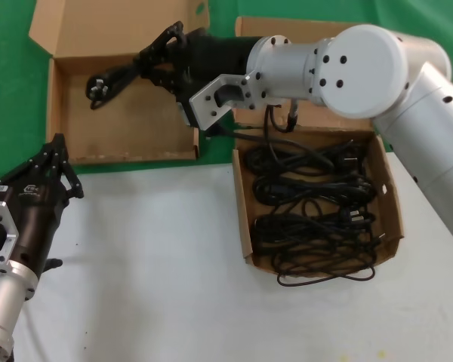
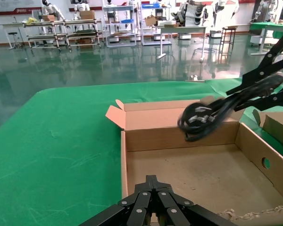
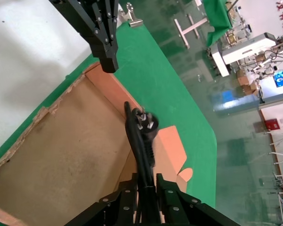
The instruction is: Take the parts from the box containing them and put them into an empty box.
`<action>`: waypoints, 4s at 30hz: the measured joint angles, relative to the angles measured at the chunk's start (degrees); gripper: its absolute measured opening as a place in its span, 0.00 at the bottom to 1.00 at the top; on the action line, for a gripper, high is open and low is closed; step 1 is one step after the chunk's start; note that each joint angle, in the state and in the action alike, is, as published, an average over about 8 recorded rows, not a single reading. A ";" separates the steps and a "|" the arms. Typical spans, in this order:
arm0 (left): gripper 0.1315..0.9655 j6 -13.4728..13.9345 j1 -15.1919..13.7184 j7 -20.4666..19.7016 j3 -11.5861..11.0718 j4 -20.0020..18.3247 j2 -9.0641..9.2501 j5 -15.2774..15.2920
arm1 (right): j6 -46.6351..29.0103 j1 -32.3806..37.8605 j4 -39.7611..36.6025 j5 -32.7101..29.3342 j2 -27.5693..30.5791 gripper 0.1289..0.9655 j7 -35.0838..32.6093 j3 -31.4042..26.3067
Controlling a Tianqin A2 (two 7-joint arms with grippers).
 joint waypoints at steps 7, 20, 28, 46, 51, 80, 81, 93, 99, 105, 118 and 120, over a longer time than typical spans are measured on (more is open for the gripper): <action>0.02 0.00 0.00 0.00 0.00 0.00 0.00 0.00 | 1.00 -0.47 0.20 2.34 0.38 0.15 -1.62 0.34; 0.02 0.00 0.00 0.00 0.00 0.00 0.00 0.00 | 3.54 -4.23 8.42 1.77 6.31 0.35 3.31 4.74; 0.02 0.00 0.00 0.00 0.00 0.00 0.00 0.00 | 8.10 -9.72 13.63 0.18 10.44 0.54 7.93 9.41; 0.08 -0.12 0.05 0.12 0.00 0.04 -0.01 -0.15 | 13.78 -18.27 16.92 5.47 12.98 0.89 11.71 12.04; 0.13 -0.20 0.08 0.19 -0.01 0.07 -0.01 -0.24 | 15.52 -21.51 17.90 7.93 12.77 0.94 13.13 13.76; 0.77 -0.69 0.27 0.63 -0.04 0.26 -0.05 -0.81 | 26.01 -41.17 23.76 22.71 11.48 1.00 21.70 24.18; 0.77 -0.70 0.28 0.64 -0.04 0.27 -0.05 -0.83 | 26.38 -41.86 23.97 23.23 11.43 1.00 22.00 24.54; 0.95 -0.90 0.35 0.83 -0.06 0.35 -0.06 -1.06 | 30.73 -49.99 26.40 29.36 10.90 1.00 25.56 28.84; 0.99 -1.01 0.39 0.92 -0.07 0.39 -0.07 -1.18 | 32.92 -54.13 27.63 32.43 10.63 1.00 27.33 31.02; 1.00 -1.11 0.43 1.02 -0.08 0.43 -0.08 -1.30 | 35.11 -58.20 28.86 35.52 10.36 1.00 29.13 33.20; 1.00 -1.21 0.47 1.11 -0.09 0.48 -0.08 -1.42 | 37.33 -62.33 30.09 38.66 10.09 1.00 30.95 35.38; 1.00 -1.21 0.47 1.11 -0.09 0.48 -0.08 -1.42 | 37.33 -62.34 30.10 38.66 10.09 1.00 30.96 35.39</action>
